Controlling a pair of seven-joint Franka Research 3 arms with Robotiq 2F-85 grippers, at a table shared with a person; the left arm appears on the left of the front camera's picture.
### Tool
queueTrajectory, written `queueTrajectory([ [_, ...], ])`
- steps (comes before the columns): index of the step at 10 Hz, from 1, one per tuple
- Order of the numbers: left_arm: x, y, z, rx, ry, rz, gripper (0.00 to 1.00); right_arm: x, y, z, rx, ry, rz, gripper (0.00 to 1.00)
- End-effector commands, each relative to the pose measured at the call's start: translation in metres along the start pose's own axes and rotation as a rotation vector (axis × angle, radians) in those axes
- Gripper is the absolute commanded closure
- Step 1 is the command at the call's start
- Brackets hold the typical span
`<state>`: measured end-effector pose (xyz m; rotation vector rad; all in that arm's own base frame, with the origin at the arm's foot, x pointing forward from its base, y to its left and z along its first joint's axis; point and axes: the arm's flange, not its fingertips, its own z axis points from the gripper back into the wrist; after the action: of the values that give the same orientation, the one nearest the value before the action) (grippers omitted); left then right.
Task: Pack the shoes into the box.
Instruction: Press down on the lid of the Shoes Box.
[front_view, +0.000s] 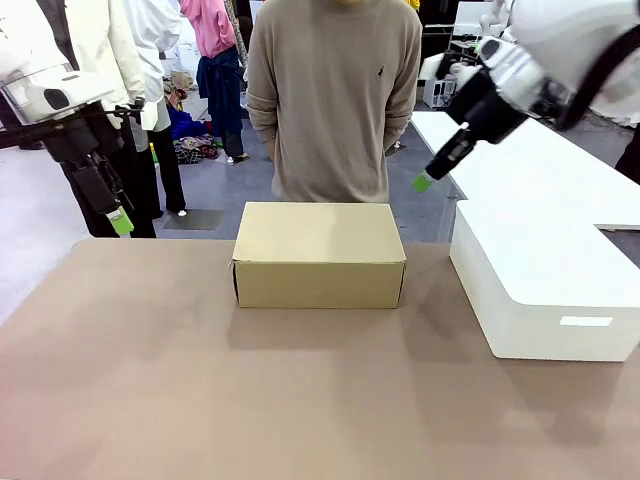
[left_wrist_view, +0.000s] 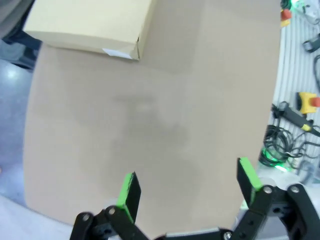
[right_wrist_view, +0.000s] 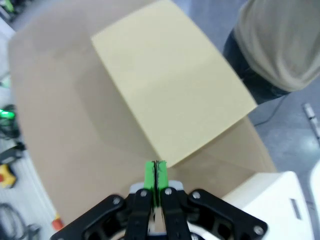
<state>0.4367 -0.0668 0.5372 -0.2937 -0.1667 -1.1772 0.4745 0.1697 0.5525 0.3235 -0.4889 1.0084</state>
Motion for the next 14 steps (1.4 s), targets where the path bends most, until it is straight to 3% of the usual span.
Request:
queueTrajectory([
  [1,0.0,0.001,0.004,-0.003,0.007,0.005,0.0,0.039,-0.023,-0.016,-0.043,0.082,-0.035,1.0],
  [4,0.0,0.001,0.004,-0.003,0.007,0.005,0.0,0.071,-0.051,-0.056,-0.038,0.157,-0.088,1.0],
  [6,0.0,0.001,0.004,-0.003,0.007,0.005,0.0,0.08,-0.059,-0.069,-0.072,0.156,-0.115,1.0],
  [7,0.0,0.001,0.004,-0.003,0.007,0.005,0.0,0.062,-0.051,-0.067,-0.041,0.127,-0.064,1.0],
  [14,0.0,0.001,0.004,-0.003,0.007,0.005,0.0,0.071,-0.054,-0.069,-0.049,0.128,-0.074,1.0],
])
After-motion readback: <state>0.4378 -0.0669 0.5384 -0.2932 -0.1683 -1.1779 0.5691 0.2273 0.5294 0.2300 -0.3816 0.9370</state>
